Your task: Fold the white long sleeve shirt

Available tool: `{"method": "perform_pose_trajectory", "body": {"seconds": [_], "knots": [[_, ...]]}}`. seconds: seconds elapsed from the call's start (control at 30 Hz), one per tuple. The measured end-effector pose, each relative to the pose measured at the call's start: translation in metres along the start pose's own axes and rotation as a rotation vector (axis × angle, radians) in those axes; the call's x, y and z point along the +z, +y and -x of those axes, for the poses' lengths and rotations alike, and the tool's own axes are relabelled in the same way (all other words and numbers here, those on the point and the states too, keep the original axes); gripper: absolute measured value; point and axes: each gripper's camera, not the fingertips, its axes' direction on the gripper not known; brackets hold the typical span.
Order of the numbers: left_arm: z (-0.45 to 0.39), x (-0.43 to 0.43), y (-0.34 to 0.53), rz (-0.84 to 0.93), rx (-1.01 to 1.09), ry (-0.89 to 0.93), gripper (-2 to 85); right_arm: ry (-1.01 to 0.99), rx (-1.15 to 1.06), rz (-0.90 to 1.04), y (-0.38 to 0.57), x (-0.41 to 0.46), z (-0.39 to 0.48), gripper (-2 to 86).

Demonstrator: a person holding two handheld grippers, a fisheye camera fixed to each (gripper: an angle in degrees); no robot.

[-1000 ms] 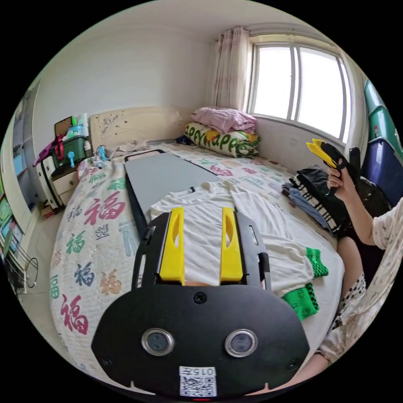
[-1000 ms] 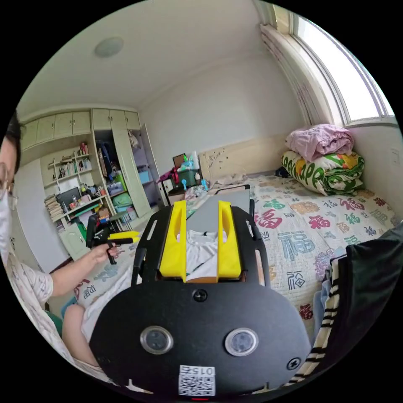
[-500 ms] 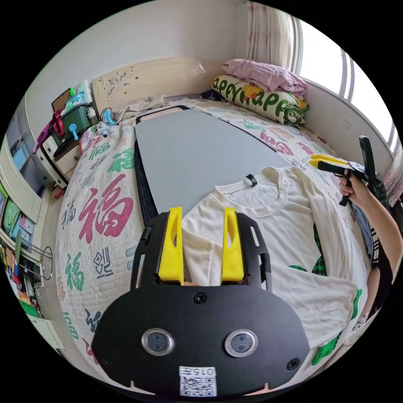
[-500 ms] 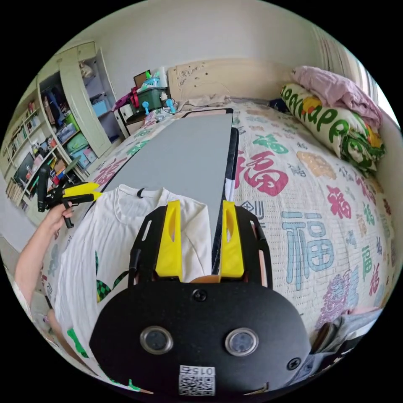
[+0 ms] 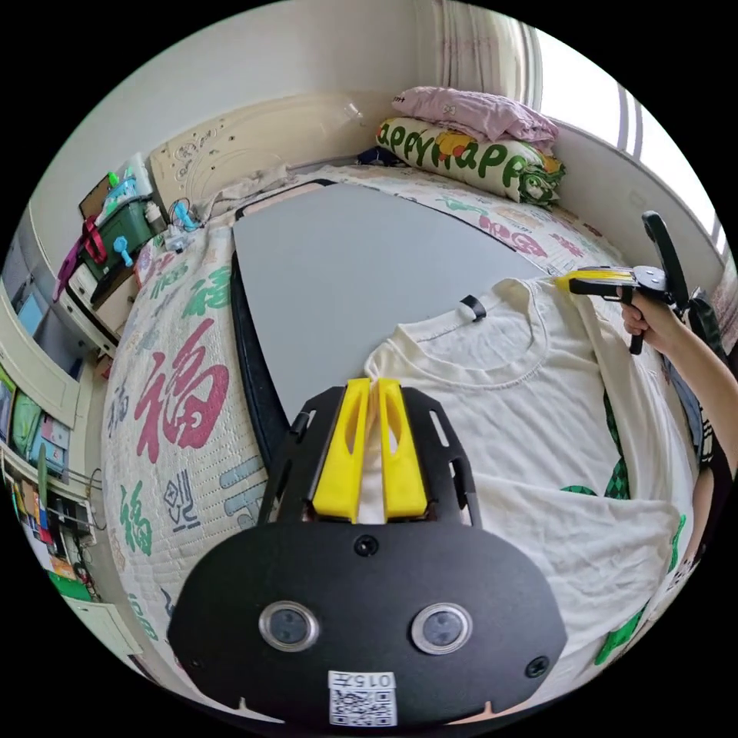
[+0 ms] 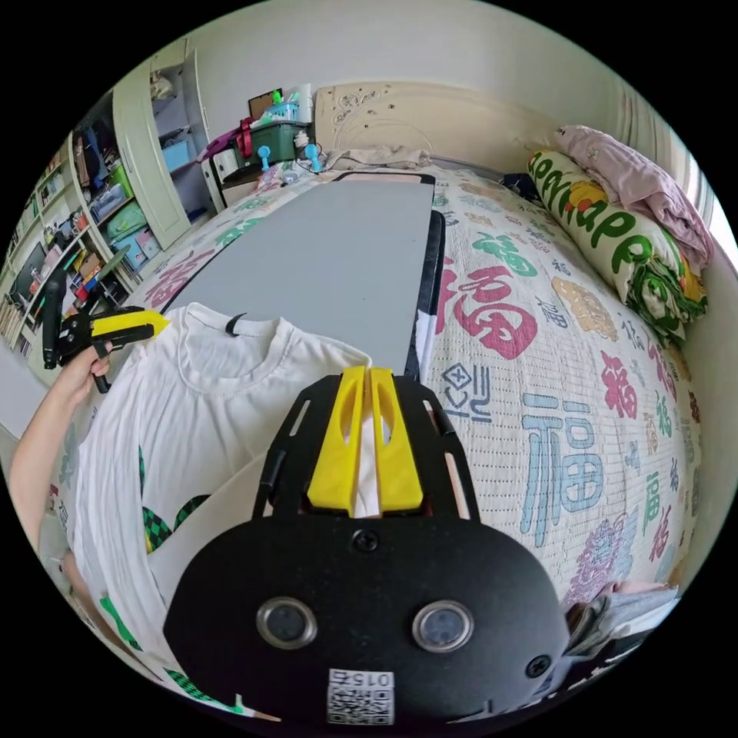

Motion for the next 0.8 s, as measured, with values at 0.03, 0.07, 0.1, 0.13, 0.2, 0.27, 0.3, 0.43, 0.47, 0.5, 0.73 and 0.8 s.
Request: {"method": "perform_pose_trajectory", "body": {"seconds": [0.03,0.07,0.1,0.13,0.2,0.27,0.3,0.43,0.47,0.5,0.73,0.8], "knots": [[-0.004,-0.021,0.001,-0.041,0.0,0.012,1.9,-0.026,0.004,-0.043,0.007,-0.037,-0.002,-0.2],[-0.006,-0.033,0.002,-0.064,0.003,0.019,1.8,-0.05,0.012,-0.076,0.017,-0.078,-0.005,-0.4],[-0.011,-0.06,0.007,-0.106,0.017,0.028,1.6,-0.065,0.015,-0.091,0.022,-0.101,-0.006,-0.4],[-0.015,-0.073,0.01,-0.124,0.027,0.032,1.5,-0.1,0.011,-0.128,0.037,-0.15,-0.007,-0.5],[-0.031,-0.133,0.029,-0.189,0.062,0.07,1.2,-0.154,-0.013,-0.18,0.068,-0.231,-0.005,-0.5],[-0.049,-0.179,0.053,-0.219,0.095,0.121,1.2,-0.215,-0.056,-0.22,0.123,-0.341,0.0,-0.5],[-0.064,-0.207,0.073,-0.229,0.129,0.149,1.2,-0.226,-0.069,-0.224,0.138,-0.368,0.001,-0.5],[-0.127,-0.283,0.169,-0.208,0.28,0.317,1.1,-0.298,-0.161,-0.18,0.268,-0.524,0.015,-0.6],[-0.136,-0.289,0.186,-0.2,0.292,0.343,1.1,-0.315,-0.185,-0.145,0.311,-0.555,0.021,-0.5],[-0.154,-0.297,0.221,-0.186,0.305,0.39,1.1,-0.326,-0.191,-0.128,0.333,-0.568,0.023,-0.5],[-0.255,-0.268,0.361,0.025,0.345,0.53,0.3,-0.423,-0.071,0.113,0.505,-0.637,0.017,-0.6],[-0.271,-0.266,0.378,0.035,0.323,0.534,0.1,-0.396,-0.064,0.101,0.505,-0.667,0.014,-0.6]]}}
